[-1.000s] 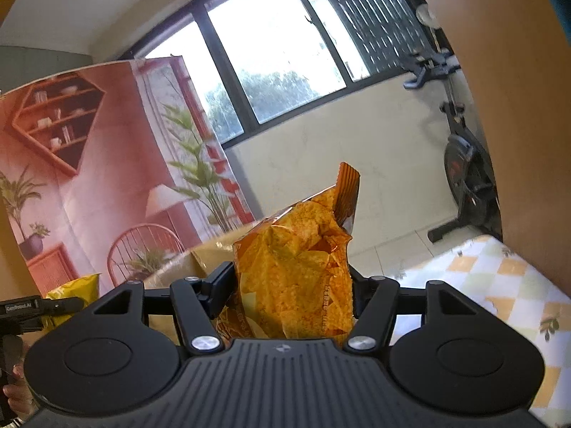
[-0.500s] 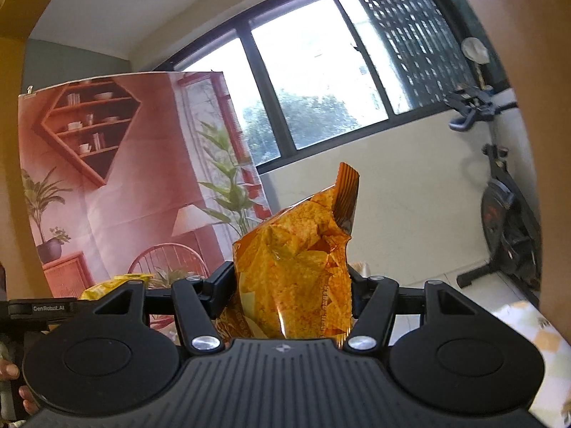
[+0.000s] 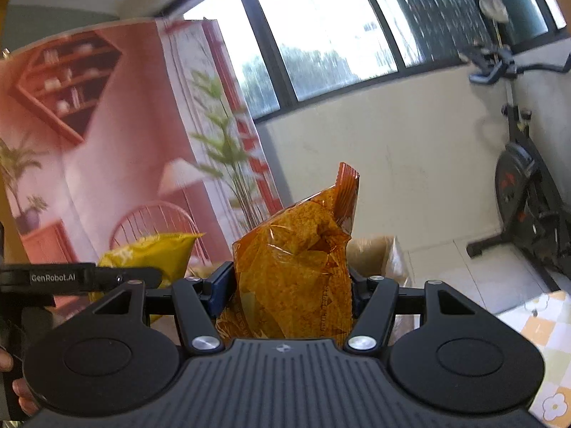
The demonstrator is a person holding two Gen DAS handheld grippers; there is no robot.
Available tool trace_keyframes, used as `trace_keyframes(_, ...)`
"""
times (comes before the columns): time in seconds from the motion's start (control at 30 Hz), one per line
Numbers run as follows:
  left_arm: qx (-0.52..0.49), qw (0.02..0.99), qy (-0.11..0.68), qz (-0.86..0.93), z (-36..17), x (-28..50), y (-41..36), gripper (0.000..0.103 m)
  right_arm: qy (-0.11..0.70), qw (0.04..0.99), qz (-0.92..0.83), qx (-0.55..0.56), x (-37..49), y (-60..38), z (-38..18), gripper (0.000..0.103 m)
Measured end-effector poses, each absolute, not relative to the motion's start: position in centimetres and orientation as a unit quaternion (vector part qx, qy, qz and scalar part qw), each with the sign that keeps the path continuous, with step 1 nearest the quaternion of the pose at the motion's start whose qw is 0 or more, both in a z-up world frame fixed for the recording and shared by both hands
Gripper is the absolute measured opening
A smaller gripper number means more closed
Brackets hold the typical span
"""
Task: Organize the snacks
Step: 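Carry the yellow bag and orange bag over the box and lower them in, then open the left gripper while the right gripper opens, dropping both bags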
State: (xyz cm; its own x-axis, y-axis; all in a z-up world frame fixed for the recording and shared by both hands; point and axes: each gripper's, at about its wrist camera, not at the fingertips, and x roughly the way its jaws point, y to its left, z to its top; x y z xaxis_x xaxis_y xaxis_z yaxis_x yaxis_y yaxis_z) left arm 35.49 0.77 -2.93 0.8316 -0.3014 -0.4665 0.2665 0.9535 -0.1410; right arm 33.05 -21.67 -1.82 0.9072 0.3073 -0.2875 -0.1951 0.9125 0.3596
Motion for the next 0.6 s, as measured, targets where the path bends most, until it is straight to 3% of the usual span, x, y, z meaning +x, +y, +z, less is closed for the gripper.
trace_keyframes(0.43, -0.02, 0.943, 0.291, -0.159, -4.6, 37.5, 0.3, 0.086, 0.236, 0.958, 0.104, 0.127, 35.5, -20.1, -3.8, 0.067)
trace_keyframes(0.6, -0.018, 0.94, 0.304, -0.154, -4.8, 37.6, 0.2, 0.086, 0.237, 0.958, 0.104, 0.12, 35.3, -20.0, -3.8, 0.076)
